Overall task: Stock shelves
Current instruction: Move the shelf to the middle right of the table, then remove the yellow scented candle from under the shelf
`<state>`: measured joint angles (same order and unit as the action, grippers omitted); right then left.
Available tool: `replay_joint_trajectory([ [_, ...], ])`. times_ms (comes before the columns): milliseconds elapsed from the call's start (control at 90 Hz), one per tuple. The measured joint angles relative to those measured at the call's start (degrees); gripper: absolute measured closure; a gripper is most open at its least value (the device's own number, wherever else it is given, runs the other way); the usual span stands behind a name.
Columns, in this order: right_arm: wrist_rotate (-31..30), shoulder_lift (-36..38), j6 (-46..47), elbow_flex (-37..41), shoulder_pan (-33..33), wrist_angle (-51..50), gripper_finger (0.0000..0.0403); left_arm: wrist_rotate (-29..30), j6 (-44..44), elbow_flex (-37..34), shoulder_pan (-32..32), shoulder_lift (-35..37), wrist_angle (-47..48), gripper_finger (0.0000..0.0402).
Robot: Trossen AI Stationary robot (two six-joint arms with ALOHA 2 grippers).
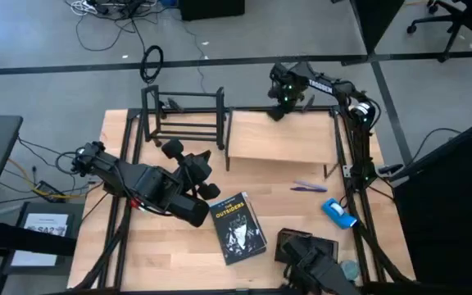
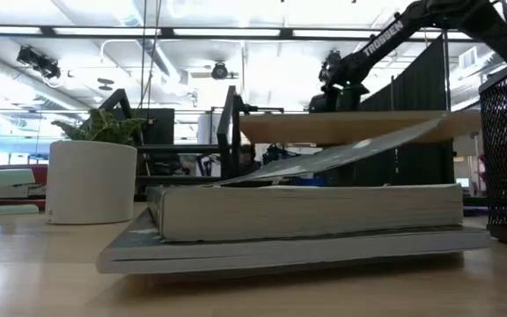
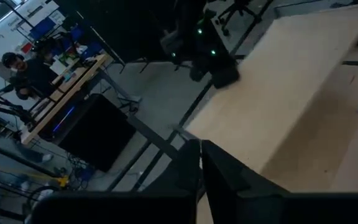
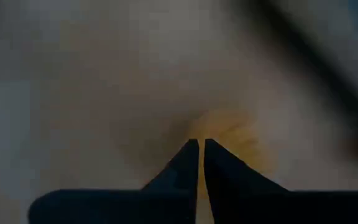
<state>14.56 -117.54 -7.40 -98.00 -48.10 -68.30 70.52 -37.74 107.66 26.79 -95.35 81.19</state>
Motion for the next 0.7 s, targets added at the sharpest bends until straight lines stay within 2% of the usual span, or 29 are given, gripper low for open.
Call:
replay_joint_trajectory([
  [189,-1.11,4.23,0.62,-0.21,0.42,5.67,0.0403,-0.05,0.0,0.0,0.0,0.0,-0.07,0.0402],
  [278,-5.46,4.58,4.11,-0.3,-0.44,10.55,0.0403,-0.11,0.02,-0.01,0.0,0.0,-0.14,0.0402],
  [489,-13.54,-0.21,9.91,-0.1,-2.36,13.01,0.0403,-0.19,0.02,0.01,0.0,0.0,-0.56,0.0402],
  [700,-16.67,-3.82,9.57,-0.08,-2.65,10.39,0.0403,-0.36,0.02,-0.01,0.0,0.0,-0.59,0.0402],
])
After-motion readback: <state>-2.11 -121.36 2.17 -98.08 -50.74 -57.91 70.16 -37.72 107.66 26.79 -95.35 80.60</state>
